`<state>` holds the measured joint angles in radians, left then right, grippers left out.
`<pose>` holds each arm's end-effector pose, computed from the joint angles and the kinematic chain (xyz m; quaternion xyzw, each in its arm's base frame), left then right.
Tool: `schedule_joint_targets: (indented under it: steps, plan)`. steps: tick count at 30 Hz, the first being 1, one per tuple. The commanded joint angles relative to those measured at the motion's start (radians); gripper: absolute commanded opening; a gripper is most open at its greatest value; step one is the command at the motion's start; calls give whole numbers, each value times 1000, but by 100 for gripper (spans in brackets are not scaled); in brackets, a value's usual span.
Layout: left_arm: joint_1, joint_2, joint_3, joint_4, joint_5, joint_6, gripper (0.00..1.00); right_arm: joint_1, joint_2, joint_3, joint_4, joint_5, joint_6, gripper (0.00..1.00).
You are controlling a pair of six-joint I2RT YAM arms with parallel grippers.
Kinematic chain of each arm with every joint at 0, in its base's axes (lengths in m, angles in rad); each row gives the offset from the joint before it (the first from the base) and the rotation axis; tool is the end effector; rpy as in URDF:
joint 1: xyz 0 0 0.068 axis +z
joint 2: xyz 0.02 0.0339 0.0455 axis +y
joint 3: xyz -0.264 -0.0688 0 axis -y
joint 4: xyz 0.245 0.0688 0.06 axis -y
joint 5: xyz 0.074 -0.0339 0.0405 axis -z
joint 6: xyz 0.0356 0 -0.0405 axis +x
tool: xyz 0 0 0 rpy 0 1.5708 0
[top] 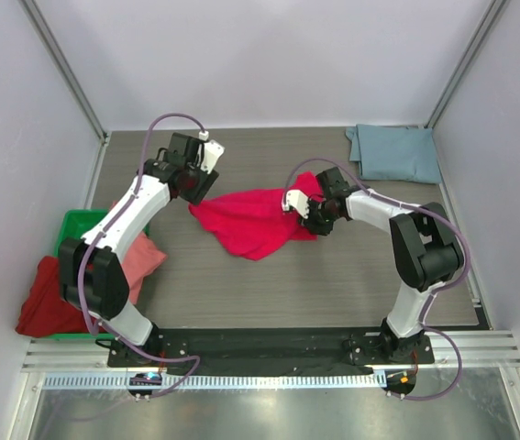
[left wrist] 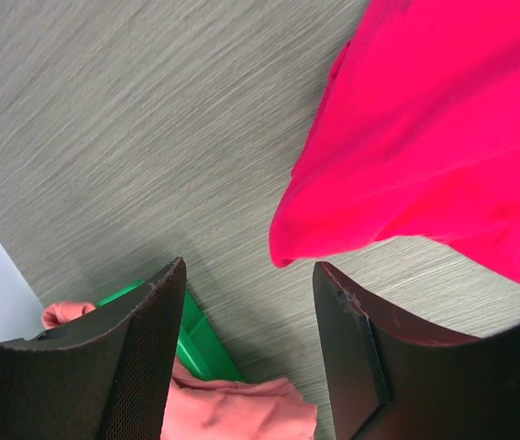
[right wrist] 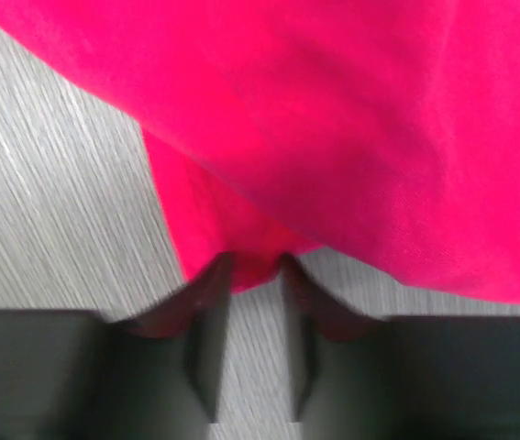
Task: Fold and stack the t-shirts
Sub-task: Flatten the tshirt out
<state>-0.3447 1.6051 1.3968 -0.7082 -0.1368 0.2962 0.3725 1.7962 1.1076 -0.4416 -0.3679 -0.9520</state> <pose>0.3289 -0.1129 0.2987 0.2767 0.9036 0.0569 0.3221 0.3232 0.1400 0.1645 -0.6214 0.7320 0.1097 0.2569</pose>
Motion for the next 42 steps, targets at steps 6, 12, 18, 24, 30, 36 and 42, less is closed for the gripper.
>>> schedule_joint_targets:
  steps: [6,12,18,24,30,36,42]
  plan:
    - [0,-95,35,-27,134,1,59,8,-164,118,-94,-2,42,2]
    - [-7,-223,-91,-1,285,-9,60,31,-316,412,-115,-39,128,2]
    - [-111,-193,-202,15,396,-14,62,65,-229,693,-117,-16,202,1]
    - [-234,-111,-164,58,419,-34,64,98,-158,827,-105,13,216,1]
    - [-238,-68,-122,81,370,-83,65,101,-132,957,-46,14,366,1]
    - [-205,-233,-238,125,171,-83,65,140,9,1382,-1,35,363,1]
    - [-36,-297,-233,240,-7,-54,68,227,9,1394,311,119,147,1]
